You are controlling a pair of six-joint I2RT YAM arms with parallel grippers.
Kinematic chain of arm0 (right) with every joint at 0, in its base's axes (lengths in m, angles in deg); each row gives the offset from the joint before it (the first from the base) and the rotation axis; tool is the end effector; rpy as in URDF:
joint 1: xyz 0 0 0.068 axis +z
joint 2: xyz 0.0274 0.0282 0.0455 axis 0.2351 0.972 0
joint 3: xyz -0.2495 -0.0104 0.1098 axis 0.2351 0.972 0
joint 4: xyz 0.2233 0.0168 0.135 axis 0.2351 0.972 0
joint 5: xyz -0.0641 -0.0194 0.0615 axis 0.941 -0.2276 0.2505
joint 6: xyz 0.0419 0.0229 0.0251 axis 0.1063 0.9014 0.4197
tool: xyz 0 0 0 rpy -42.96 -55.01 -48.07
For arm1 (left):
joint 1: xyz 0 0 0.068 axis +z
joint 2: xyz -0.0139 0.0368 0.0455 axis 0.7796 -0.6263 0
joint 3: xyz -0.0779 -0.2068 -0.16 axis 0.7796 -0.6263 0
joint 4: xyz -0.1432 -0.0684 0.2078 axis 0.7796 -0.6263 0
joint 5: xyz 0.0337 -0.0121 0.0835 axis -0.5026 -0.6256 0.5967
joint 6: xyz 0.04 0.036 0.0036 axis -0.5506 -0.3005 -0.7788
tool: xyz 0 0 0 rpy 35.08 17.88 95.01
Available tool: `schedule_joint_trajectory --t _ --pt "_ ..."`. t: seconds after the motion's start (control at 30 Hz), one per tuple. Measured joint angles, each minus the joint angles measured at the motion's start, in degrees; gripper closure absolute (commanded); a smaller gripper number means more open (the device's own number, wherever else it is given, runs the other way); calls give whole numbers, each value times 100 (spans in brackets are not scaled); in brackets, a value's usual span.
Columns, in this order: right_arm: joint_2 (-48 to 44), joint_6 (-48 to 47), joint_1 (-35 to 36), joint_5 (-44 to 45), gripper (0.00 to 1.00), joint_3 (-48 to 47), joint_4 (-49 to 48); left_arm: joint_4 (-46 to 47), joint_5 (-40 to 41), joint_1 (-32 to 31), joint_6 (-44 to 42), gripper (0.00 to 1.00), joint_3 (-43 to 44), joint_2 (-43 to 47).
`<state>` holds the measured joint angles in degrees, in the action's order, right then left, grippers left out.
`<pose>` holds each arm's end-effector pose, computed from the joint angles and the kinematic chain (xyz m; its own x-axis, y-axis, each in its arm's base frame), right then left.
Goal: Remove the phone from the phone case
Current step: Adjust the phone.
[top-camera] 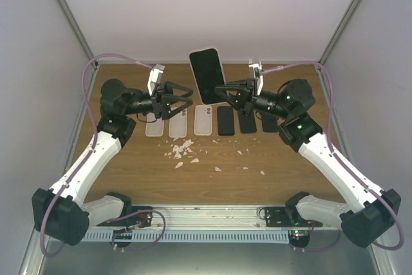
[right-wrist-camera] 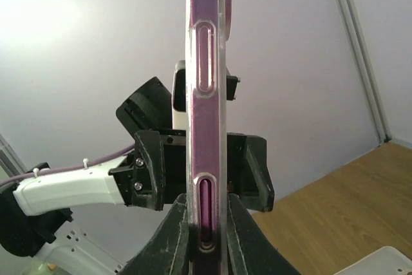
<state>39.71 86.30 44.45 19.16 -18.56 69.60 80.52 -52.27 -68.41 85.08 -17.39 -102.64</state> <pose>0.2010 0.1495 0.4239 -0.4230 0.2511 -0.8707 -0.8779 0.1245 0.4624 0.2264 -0.1041 0.3944 -0.4829 -0.1350 -0.8652 0.8695 0.0431 -0.4921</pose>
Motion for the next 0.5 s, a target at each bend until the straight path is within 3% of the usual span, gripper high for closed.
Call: schedule_joint_trajectory --t 0.33,0.5 --pt "334 645 -2 37 99 -70 -175 990 468 -109 1086 33 105 -398" --pt "337 763 -2 63 100 -125 -210 1169 590 -234 1344 44 162 -549"
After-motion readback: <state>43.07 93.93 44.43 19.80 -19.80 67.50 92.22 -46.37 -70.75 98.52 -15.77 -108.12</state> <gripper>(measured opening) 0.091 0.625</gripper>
